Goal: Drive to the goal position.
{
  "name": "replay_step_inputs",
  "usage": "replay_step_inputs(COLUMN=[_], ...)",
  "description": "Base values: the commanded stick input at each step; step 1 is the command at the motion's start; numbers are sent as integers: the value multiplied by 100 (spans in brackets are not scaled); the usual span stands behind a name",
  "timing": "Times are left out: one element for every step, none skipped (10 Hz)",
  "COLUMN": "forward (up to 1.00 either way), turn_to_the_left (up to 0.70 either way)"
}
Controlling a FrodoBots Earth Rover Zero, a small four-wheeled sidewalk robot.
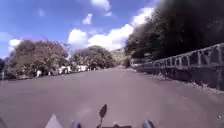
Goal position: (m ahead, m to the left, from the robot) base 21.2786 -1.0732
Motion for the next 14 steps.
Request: replay_step_inputs(forward=[70, 70, 70, 70, 70, 70, 70, 70, 70, 70, 70, 70, 70, 70], turn_to_the_left=[-8, -7, -5, -3, -1, 0, 0, 0, 0, 0, 0, 0, 0, 0])
